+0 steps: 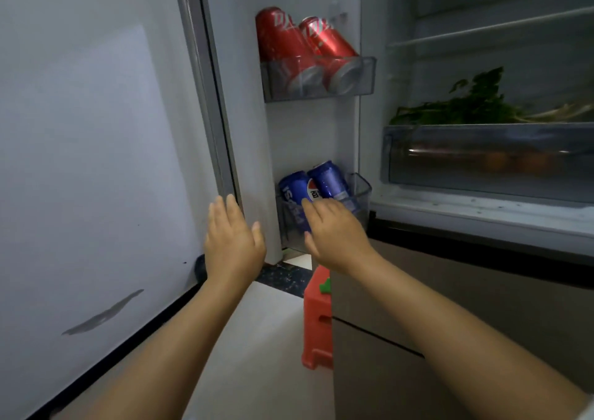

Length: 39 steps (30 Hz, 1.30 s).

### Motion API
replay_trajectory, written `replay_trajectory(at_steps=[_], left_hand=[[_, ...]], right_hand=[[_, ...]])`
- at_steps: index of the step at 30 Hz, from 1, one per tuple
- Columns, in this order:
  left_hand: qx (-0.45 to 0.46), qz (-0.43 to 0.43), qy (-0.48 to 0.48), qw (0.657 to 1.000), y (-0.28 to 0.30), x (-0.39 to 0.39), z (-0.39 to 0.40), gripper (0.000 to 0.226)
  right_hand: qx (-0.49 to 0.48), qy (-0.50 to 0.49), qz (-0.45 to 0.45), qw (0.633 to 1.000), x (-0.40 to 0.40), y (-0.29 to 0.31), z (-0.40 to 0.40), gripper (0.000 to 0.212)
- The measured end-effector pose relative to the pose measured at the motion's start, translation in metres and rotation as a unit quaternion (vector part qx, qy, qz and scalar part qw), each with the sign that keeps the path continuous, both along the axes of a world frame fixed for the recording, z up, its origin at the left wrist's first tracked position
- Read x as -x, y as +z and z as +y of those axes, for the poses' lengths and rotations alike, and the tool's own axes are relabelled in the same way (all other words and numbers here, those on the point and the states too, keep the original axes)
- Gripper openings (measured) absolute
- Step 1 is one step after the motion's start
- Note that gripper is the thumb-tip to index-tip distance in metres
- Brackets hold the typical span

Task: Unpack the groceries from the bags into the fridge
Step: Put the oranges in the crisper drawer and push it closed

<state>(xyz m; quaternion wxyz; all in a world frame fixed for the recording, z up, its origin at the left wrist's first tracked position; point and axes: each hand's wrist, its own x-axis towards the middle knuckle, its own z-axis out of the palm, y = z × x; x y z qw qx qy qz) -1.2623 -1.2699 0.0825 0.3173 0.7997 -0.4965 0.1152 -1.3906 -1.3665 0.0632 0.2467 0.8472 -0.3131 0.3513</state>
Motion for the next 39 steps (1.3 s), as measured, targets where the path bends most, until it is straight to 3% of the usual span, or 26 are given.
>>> replay_trajectory(at_steps=[2, 7, 10, 13, 17, 20, 23, 26, 30, 31, 33, 35, 39], left_hand=[[0.009, 0.000, -0.018, 1.000, -0.002, 0.011, -0.001, 0.066], [0.055, -0.051, -0.097, 0.993, -0.006, 0.058, -0.012, 0.072], [0.065, -0.123, -0.138, 0.981, -0.007, 0.099, -0.024, 0.076], [0.048, -0.149, -0.159, 0.975, -0.011, 0.146, -0.038, 0.076], [-0.001, -0.229, -0.179, 0.957, -0.019, 0.203, -0.061, 0.078], [-0.041, -0.294, -0.186, 0.937, -0.018, 0.234, -0.076, 0.087], [-0.067, -0.310, -0.196, 0.928, -0.015, 0.263, -0.088, 0.082], [-0.069, -0.315, -0.243, 0.915, -0.013, 0.306, -0.091, 0.071], [-0.059, -0.316, -0.320, 0.891, -0.020, 0.364, -0.087, 0.060], [-0.059, -0.319, -0.335, 0.885, -0.024, 0.375, -0.086, 0.059], [-0.060, -0.331, -0.360, 0.870, -0.031, 0.392, -0.083, 0.060], [-0.054, -0.341, -0.377, 0.859, -0.032, 0.405, -0.078, 0.062], [-0.011, -0.307, -0.420, 0.854, -0.024, 0.426, -0.071, 0.064]], right_hand=[[-0.012, 0.008, -0.006, 1.000, 0.019, 0.002, 0.001, 0.044], [-0.058, -0.033, 0.048, 0.997, 0.094, 0.001, -0.009, 0.052], [-0.050, -0.095, 0.073, 0.991, 0.159, 0.004, -0.011, 0.055], [-0.020, -0.199, 0.030, 0.979, 0.238, 0.008, 0.006, 0.054], [-0.033, -0.332, -0.056, 0.941, 0.337, 0.009, 0.039, 0.053], [-0.059, -0.420, -0.071, 0.903, 0.388, 0.002, 0.066, 0.055], [-0.092, -0.489, -0.084, 0.863, 0.425, -0.006, 0.088, 0.053], [-0.046, -0.531, -0.106, 0.840, 0.460, -0.014, 0.104, 0.051], [0.087, -0.537, -0.264, 0.797, 0.502, -0.014, 0.131, 0.064], [0.088, -0.516, -0.320, 0.790, 0.507, -0.012, 0.134, 0.070], [-0.004, -0.449, -0.390, 0.804, 0.505, -0.009, 0.135, 0.084], [-0.051, -0.414, -0.391, 0.820, 0.499, -0.012, 0.132, 0.091], [-0.024, -0.432, -0.363, 0.825, 0.498, -0.018, 0.129, 0.087]])
